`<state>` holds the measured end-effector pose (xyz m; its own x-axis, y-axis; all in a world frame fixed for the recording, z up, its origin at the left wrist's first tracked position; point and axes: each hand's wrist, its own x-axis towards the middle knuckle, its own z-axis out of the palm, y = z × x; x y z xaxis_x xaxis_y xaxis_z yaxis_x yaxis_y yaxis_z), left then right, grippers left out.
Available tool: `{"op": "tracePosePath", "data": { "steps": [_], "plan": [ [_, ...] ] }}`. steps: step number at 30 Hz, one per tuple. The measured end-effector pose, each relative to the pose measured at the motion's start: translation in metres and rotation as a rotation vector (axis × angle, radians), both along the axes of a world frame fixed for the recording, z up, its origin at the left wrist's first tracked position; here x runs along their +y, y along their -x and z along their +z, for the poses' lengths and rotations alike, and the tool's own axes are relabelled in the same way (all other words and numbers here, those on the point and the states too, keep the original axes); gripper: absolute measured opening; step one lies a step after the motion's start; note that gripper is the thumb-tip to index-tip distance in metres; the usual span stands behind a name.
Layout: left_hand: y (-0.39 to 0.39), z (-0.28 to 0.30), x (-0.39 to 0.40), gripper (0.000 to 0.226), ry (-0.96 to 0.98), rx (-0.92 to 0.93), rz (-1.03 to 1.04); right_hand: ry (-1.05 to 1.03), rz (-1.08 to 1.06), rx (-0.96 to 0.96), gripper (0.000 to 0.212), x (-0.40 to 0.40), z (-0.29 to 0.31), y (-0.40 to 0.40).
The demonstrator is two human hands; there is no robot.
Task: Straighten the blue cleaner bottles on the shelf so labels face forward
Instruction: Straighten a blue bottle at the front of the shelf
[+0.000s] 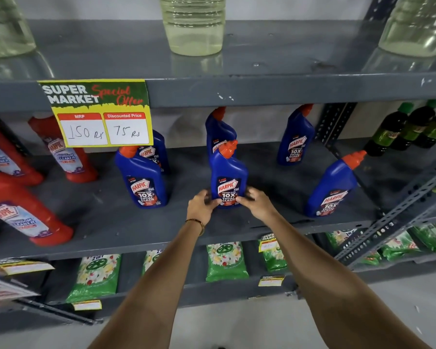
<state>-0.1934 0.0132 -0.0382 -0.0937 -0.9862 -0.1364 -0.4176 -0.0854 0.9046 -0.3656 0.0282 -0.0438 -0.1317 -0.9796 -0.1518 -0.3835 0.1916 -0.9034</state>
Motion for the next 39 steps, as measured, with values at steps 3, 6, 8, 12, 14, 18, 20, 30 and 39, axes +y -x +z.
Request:
{"op": "tracePosePath", "data": {
  "steps": [3,6,8,12,14,18,20,30,39],
  "plan": [
    [-0.002,0.0,0.011,0.04,-0.003,-0.006,-0.005,-0.01,-0.011,0.002,0.037,0.012,-0.001,0.0],
    [-0.004,0.0,0.022,0.042,-0.01,-0.007,-0.013,-0.013,-0.02,0.011,0.038,0.025,-0.002,0.0],
    [-0.004,0.0,0.028,0.042,-0.01,-0.005,-0.015,-0.014,-0.027,0.022,0.038,0.032,-0.003,0.0],
    [-0.005,-0.001,0.038,0.041,0.002,-0.017,-0.023,-0.005,-0.038,0.028,0.035,0.044,-0.004,0.0],
    [-0.005,-0.001,0.041,0.04,0.008,-0.032,-0.021,-0.001,-0.037,0.02,0.034,0.048,-0.004,0.0],
    [-0.005,0.0,0.046,0.04,0.011,-0.041,-0.022,-0.002,-0.029,0.002,0.036,0.052,-0.003,0.0],
    [-0.005,0.0,0.047,0.041,0.01,-0.039,-0.023,-0.002,-0.03,0.0,0.037,0.054,-0.003,0.0],
    [-0.006,0.002,0.052,0.041,0.016,-0.019,-0.035,-0.015,-0.017,-0.018,0.036,0.057,-0.001,0.003],
    [-0.007,0.003,0.054,0.045,0.006,-0.026,-0.059,-0.04,0.028,-0.074,0.038,0.057,0.005,0.007]
  ]
}}
